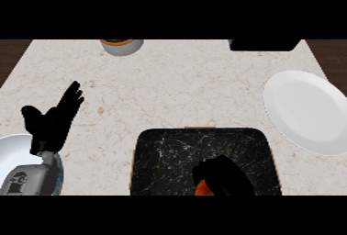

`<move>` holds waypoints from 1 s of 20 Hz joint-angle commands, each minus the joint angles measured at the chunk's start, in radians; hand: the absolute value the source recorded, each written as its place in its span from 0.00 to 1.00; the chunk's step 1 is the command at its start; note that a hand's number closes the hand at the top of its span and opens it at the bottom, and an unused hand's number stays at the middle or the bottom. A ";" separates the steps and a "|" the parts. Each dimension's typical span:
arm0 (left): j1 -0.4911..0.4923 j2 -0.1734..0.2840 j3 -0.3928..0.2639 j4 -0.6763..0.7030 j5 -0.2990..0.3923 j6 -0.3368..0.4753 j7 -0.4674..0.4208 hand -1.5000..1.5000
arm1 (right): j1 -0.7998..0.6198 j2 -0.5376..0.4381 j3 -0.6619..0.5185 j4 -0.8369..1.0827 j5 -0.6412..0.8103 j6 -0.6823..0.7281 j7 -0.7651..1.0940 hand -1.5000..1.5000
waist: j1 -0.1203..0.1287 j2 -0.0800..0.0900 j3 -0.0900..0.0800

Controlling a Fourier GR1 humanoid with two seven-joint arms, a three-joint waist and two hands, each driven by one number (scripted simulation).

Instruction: Pick the tomato from the tray and place it in the plate

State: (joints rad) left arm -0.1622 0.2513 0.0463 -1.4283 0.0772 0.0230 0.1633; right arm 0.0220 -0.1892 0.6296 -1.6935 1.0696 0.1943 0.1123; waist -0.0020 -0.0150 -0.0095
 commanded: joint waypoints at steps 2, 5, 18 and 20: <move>0.031 -0.022 -0.011 0.012 -0.015 0.012 -0.023 0.50 | 0.120 -0.218 -0.003 -0.029 -0.162 0.062 -0.291 1.00 | -0.006 0.016 0.010; 0.038 -0.022 -0.001 0.010 -0.015 0.016 -0.034 0.50 | 0.172 -0.389 -0.100 -0.090 -0.222 0.017 -0.475 1.00 | -0.010 0.013 0.010; 0.020 -0.002 0.024 0.002 -0.005 0.001 0.004 0.50 | 0.276 -0.303 -0.566 -0.330 -0.494 -0.344 -0.551 1.00 | -0.018 0.012 0.010; -0.009 -0.014 0.007 0.005 -0.019 0.007 0.031 0.50 | 0.304 -0.308 -0.609 -0.365 -0.553 -0.284 -0.501 1.00 | -0.013 0.013 0.009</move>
State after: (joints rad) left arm -0.1579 0.2385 0.0624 -1.4210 0.0658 0.0357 0.1738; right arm 0.2859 -0.5082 0.1224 -2.0034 0.6066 -0.0944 -0.4218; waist -0.0213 -0.0045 0.0019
